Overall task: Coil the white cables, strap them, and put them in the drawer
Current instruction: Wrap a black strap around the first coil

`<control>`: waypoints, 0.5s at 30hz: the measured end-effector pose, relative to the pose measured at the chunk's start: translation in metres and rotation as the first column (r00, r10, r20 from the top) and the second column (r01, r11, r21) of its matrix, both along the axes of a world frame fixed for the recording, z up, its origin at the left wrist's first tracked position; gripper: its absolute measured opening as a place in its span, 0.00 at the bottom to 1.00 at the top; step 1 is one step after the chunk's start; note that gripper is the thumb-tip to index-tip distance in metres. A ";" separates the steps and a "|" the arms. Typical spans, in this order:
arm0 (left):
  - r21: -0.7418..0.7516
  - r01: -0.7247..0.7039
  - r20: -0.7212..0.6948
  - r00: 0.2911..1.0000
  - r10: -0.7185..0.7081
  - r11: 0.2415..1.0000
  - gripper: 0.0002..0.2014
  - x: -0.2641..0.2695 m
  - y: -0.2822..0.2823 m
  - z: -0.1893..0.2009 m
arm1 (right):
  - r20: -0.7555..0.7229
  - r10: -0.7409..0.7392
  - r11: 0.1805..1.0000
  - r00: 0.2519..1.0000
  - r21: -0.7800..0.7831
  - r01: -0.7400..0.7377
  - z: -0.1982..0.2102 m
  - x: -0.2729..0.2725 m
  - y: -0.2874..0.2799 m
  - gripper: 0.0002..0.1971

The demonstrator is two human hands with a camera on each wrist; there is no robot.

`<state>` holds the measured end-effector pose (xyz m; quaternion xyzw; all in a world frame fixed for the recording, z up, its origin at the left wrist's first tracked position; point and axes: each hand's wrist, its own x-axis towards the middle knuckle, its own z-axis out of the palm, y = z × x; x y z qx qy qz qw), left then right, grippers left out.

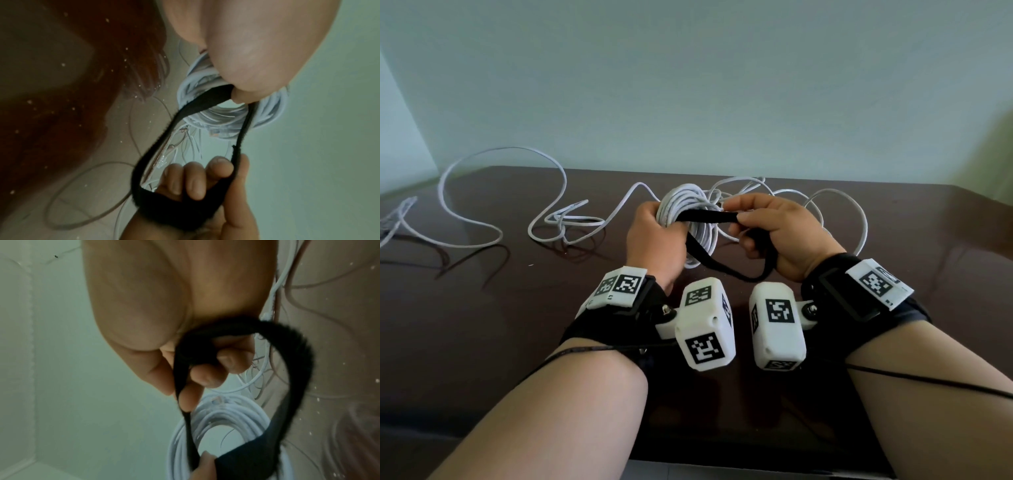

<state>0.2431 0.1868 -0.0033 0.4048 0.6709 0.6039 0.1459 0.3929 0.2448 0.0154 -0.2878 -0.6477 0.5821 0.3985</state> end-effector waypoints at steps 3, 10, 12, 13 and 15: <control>0.029 -0.099 0.072 0.993 0.096 0.995 0.08 -0.002 -0.002 0.001 | -0.022 0.038 0.999 0.999 0.006 -0.038 -0.002 0.005 0.003 0.09; -0.051 -0.091 0.083 0.992 0.095 0.995 0.09 -0.006 0.002 -0.002 | -0.177 0.218 0.973 0.960 -0.039 -0.228 -0.002 0.009 0.006 0.17; -0.083 -0.097 0.050 0.994 0.102 0.992 0.10 -0.007 0.003 -0.003 | -0.206 0.251 0.965 0.946 -0.029 -0.262 -0.001 0.011 0.005 0.16; -0.086 -0.102 0.046 0.993 0.106 0.991 0.11 -0.007 0.003 -0.003 | -0.201 0.241 0.968 0.949 -0.015 -0.249 0.000 0.010 0.004 0.14; -0.087 -0.113 0.051 0.992 0.117 0.990 0.12 -0.007 0.003 -0.002 | -0.191 0.189 0.981 0.963 0.004 -0.192 -0.002 0.007 0.003 0.11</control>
